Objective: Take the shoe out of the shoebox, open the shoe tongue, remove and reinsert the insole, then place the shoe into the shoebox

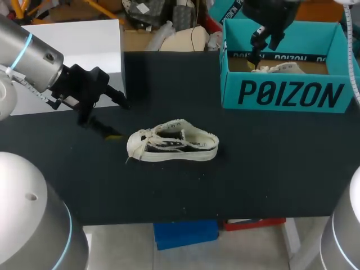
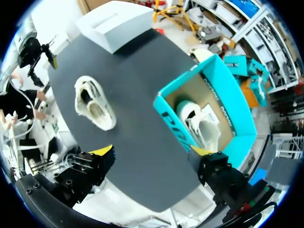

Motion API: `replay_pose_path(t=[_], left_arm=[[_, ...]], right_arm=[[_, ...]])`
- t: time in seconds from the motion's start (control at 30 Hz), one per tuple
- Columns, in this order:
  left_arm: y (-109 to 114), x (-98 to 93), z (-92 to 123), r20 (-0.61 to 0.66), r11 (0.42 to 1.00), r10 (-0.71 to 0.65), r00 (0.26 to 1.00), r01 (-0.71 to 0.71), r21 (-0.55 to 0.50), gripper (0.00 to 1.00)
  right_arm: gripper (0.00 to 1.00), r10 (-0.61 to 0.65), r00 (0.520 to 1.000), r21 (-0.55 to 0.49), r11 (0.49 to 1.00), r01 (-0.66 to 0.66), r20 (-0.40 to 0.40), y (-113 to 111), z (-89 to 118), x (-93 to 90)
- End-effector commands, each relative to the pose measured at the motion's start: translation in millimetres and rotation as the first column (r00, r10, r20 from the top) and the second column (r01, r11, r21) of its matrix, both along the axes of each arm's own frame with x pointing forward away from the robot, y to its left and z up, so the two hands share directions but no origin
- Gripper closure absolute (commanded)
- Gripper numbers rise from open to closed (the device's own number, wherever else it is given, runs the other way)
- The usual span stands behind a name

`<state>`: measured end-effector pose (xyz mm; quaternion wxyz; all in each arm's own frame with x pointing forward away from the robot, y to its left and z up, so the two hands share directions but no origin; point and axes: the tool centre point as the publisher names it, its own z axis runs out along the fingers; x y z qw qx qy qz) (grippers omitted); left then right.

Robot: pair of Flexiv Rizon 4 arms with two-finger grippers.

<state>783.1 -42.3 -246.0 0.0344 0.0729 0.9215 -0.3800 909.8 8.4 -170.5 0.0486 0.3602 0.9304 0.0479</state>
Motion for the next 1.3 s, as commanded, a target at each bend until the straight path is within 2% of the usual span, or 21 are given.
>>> replay_pose_path(t=[0.03, 0.47, 0.57, 0.67, 0.73, 0.83, 1.3], left_arm=[[-0.2, 0.0, -1.1, 0.004, 1.000, 0.001, 1.000, -0.001, 0.000, 0.00], [-0.2, 0.0, -1.1, 0.004, 1.000, 0.001, 1.000, -0.001, 0.000, 0.00], [-0.2, 0.0, -1.1, 0.004, 1.000, 0.001, 1.000, -0.001, 0.000, 0.00], [-0.2, 0.0, -1.1, 0.004, 1.000, 0.001, 1.000, -0.001, 0.000, 0.00], [-0.2, 0.0, -1.1, 0.004, 1.000, 0.001, 1.000, -0.001, 0.000, 0.00], [-0.2, 0.0, -1.1, 0.004, 1.000, 0.001, 1.000, -0.001, 0.000, 0.00], [-0.2, 0.0, -1.1, 0.004, 1.000, 0.001, 1.000, -0.001, 0.000, 0.00]], right_arm=[[0.00, 0.002, 1.000, 0.008, 1.000, -0.002, 0.009, -1.5, -1.5, -2.4], [0.00, 0.002, 1.000, 0.008, 1.000, -0.002, 0.009, -1.5, -1.5, -2.4], [0.00, 0.145, 0.989, 0.039, 0.988, -0.146, 0.041, 38.5, 9.1, -32.6], [0.00, 0.327, 0.945, 0.087, 0.941, -0.327, 0.017, 79.4, 8.1, -67.9], [0.00, 0.431, 0.902, 0.089, 0.899, -0.428, -0.017, 105.2, -0.1, -91.0], [0.00, 0.559, 0.829, 0.128, 0.821, -0.556, 0.013, 140.2, -18.1, -121.2], [0.00, 0.559, 0.829, 0.128, 0.821, -0.556, 0.013, 140.2, -18.1, -121.2]])
